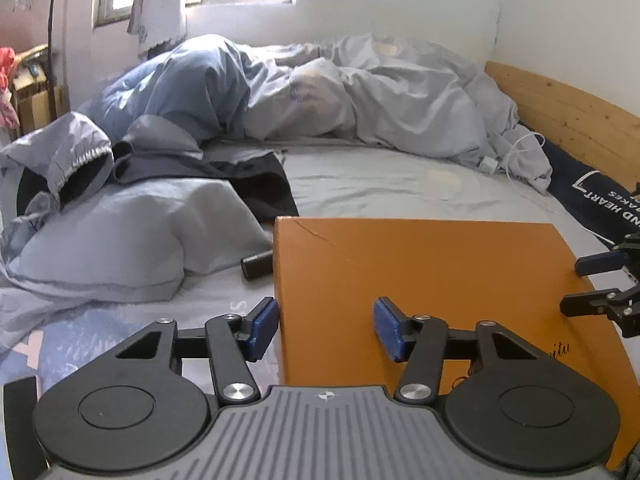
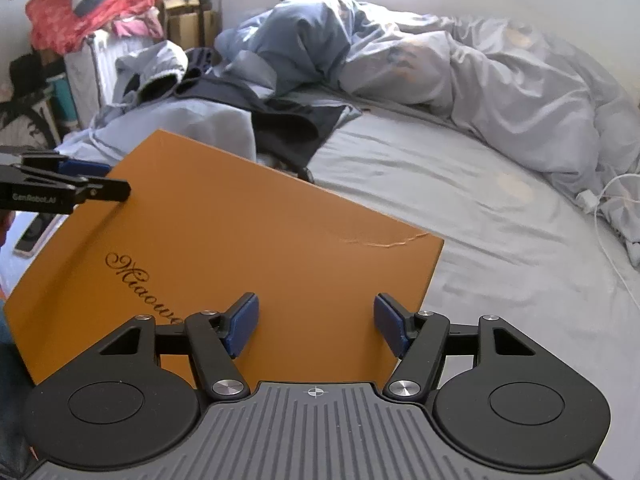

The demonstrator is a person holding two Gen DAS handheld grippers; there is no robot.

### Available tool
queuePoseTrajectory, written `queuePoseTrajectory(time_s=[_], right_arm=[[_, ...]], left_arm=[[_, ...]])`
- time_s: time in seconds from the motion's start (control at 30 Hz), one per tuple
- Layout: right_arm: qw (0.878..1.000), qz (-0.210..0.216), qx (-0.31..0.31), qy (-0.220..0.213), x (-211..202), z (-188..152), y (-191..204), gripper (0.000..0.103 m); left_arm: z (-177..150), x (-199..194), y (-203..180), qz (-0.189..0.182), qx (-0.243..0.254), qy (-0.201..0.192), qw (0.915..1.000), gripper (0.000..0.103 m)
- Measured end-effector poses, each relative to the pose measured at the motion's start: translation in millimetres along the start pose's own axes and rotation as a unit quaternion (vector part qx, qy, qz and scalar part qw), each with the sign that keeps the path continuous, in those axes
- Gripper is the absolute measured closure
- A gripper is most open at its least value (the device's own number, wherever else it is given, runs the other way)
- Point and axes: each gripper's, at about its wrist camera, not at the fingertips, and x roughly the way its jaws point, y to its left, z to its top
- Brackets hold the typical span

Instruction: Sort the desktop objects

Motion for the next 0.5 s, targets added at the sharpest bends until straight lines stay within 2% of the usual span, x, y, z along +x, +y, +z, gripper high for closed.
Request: queuePoseTrajectory(time_s=[0.1, 0.17, 0.2, 0.23, 0.5], right_arm=[[1.000, 0.001, 0.000, 0.001, 3, 1, -1, 0.036], [1.000, 0.002, 0.001, 0.002, 5, 2, -2, 0.036], [1.000, 0.003, 0.001, 0.002, 6, 3, -2, 0.036], [1.000, 0.003, 0.001, 0.003, 6, 3, -2, 0.036], [1.000, 0.007, 0.002, 0.006, 14, 7, -5, 0.035]], left_arm=[[0, -2, 1, -0.002, 0.000, -0.011, 0.9999, 0.046], [-1, -4, 1, 0.000, 0.002, -0.019, 0.9998, 0.050], [-1, -5, 1, -0.003, 0.003, -0.025, 0.9997, 0.052], [-2, -6, 0, -0.006, 0.004, -0.029, 0.9995, 0.059], [0, -2, -3, -0.028, 0.014, -0.026, 0.9992, 0.060]])
